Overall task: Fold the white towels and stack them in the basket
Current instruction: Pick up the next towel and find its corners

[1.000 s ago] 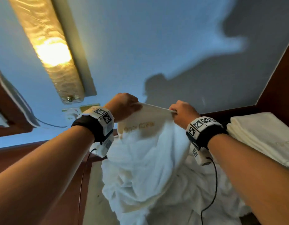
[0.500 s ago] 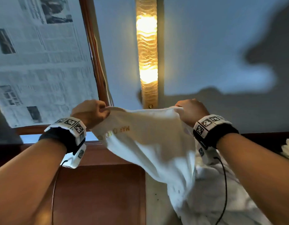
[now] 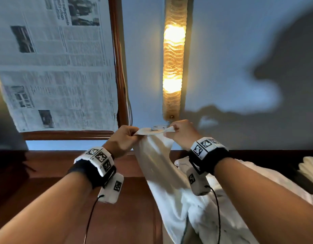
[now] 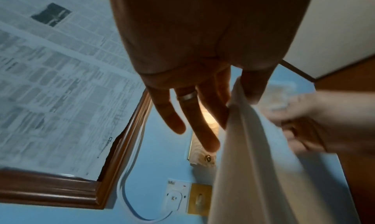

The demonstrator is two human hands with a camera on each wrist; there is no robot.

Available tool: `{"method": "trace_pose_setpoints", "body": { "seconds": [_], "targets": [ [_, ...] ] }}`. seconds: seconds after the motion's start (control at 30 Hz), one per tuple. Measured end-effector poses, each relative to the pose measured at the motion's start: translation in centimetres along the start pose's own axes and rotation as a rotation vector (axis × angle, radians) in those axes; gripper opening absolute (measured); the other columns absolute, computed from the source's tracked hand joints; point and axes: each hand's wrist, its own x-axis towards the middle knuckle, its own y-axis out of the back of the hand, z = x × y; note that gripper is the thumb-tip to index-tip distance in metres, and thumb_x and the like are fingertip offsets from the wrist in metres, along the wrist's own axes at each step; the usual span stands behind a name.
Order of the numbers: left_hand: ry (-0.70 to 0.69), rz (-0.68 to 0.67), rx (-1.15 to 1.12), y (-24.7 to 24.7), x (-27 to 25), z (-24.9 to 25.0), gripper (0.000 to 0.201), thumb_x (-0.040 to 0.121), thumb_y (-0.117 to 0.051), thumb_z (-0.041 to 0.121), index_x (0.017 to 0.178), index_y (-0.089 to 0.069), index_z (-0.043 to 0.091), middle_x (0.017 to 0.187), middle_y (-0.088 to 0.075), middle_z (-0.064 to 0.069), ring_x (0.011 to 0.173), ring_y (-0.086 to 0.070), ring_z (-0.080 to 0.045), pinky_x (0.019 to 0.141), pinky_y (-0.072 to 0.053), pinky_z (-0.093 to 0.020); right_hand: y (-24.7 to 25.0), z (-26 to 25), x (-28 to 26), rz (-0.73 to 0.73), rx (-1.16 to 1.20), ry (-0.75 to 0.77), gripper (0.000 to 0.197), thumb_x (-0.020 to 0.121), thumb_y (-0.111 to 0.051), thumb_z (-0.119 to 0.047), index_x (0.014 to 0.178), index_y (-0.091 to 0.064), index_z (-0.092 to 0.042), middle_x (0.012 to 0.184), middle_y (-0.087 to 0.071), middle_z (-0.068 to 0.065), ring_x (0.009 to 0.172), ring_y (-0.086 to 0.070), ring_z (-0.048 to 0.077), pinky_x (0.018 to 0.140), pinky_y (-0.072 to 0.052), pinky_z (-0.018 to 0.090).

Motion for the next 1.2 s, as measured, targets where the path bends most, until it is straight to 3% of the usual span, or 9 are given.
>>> {"method": "trace_pose_setpoints", "body": {
  "seconds": [0.17,0.27,0.43,0.6,0.7,0.8,0.93,1.03,1.2],
  "targets": [
    [-0.034,0.044,0.045,-1.2,-0.3,0.0,0.031,0.095,-0.063,0.048,0.092,-0.075,0.02,0.079,-0.074,-0.007,0.068,-0.066,-0.018,0.067,-0.051,-0.032,-1.4,-1.9,0.6,0.011,0.083,0.123,0.029,0.088,-0.068,-0.02,0.064,-0.053,-0.017,0.065,-0.051,-0.003,0.063,-0.047,0.014,0.061,-0.035,0.032],
    [-0.063,0.133,-0.093,-1.5,0.3,0.8,0.024,0.101,-0.058,0.029,0.104,-0.077,0.016,0.088,-0.076,-0.009,0.071,-0.069,-0.021,0.068,-0.056,-0.033,-2.3,-3.2,1.3,0.009,0.031,0.232,0.018,0.089,-0.066,-0.019,0.074,-0.057,-0.016,0.071,-0.058,-0.003,0.076,-0.056,0.023,0.07,-0.042,0.036],
    [-0.026,0.251,-0.043,1.3,1.2,0.7,0.025,0.101,-0.056,0.023,0.091,-0.073,0.009,0.093,-0.072,-0.02,0.088,-0.068,-0.033,0.083,-0.059,-0.046,-4.2,-1.0,1.8,-0.118,-0.067,0.225,0.04,0.091,-0.063,-0.033,0.06,-0.041,-0.021,0.062,-0.047,0.0,0.063,-0.044,0.022,0.059,-0.029,0.036],
    [0.033,0.434,0.063,5.5,1.1,-1.2,0.022,0.1,-0.054,0.026,0.084,-0.069,0.026,0.081,-0.068,-0.004,0.08,-0.064,-0.026,0.08,-0.057,-0.049,-4.9,8.4,1.3,-0.187,-0.177,-0.021,0.018,0.093,-0.065,-0.026,0.089,-0.074,-0.011,0.09,-0.072,0.015,0.084,-0.064,0.023,0.065,-0.034,0.029],
    [0.075,0.526,0.029,5.9,1.6,-2.4,0.033,0.091,-0.05,0.042,0.091,-0.065,0.012,0.083,-0.064,-0.018,0.075,-0.058,-0.027,0.078,-0.056,-0.055,-2.2,13.5,1.5,-0.095,-0.221,-0.215,0.012,0.093,-0.066,-0.025,0.084,-0.074,-0.024,0.092,-0.072,0.012,0.089,-0.065,0.03,0.069,-0.042,0.032],
    [0.062,0.539,-0.097,3.9,3.1,-1.6,0.027,0.101,-0.054,0.033,0.09,-0.065,0.012,0.079,-0.064,0.0,0.077,-0.056,-0.014,0.075,-0.052,-0.044,-0.4,13.9,3.4,0.039,-0.221,-0.287,0.018,0.091,-0.061,-0.026,0.078,-0.066,-0.015,0.091,-0.069,0.017,0.089,-0.063,0.039,0.071,-0.044,0.036],
    [0.011,0.426,-0.324,-0.7,6.4,0.8,0.021,0.104,-0.053,0.016,0.101,-0.072,0.009,0.087,-0.072,0.003,0.075,-0.065,-0.002,0.067,-0.053,-0.022,-0.2,7.6,6.8,0.144,0.036,0.034,0.027,0.079,-0.055,-0.008,0.096,-0.074,-0.018,0.098,-0.073,0.008,0.095,-0.065,0.031,0.08,-0.051,0.035],
    [-0.033,0.298,-0.392,-4.1,8.4,2.6,0.021,0.103,-0.053,0.014,0.096,-0.073,0.013,0.084,-0.075,0.01,0.079,-0.067,-0.005,0.072,-0.053,-0.024,0.8,2.4,8.4,0.212,0.13,0.362,0.026,0.074,-0.052,-0.005,0.086,-0.074,-0.01,0.08,-0.07,0.003,0.078,-0.063,0.027,0.068,-0.046,0.032],
    [-0.038,0.268,-0.464,-6.5,9.8,2.8,0.023,0.097,-0.053,0.029,0.094,-0.073,0.018,0.098,-0.072,-0.012,0.094,-0.064,-0.024,0.09,-0.051,-0.044,3.0,1.3,8.3,0.261,0.034,0.355,0.025,0.077,-0.049,-0.026,0.056,-0.035,-0.028,0.051,-0.036,-0.006,0.05,-0.035,0.013,0.058,-0.023,0.029]
  ]
}}
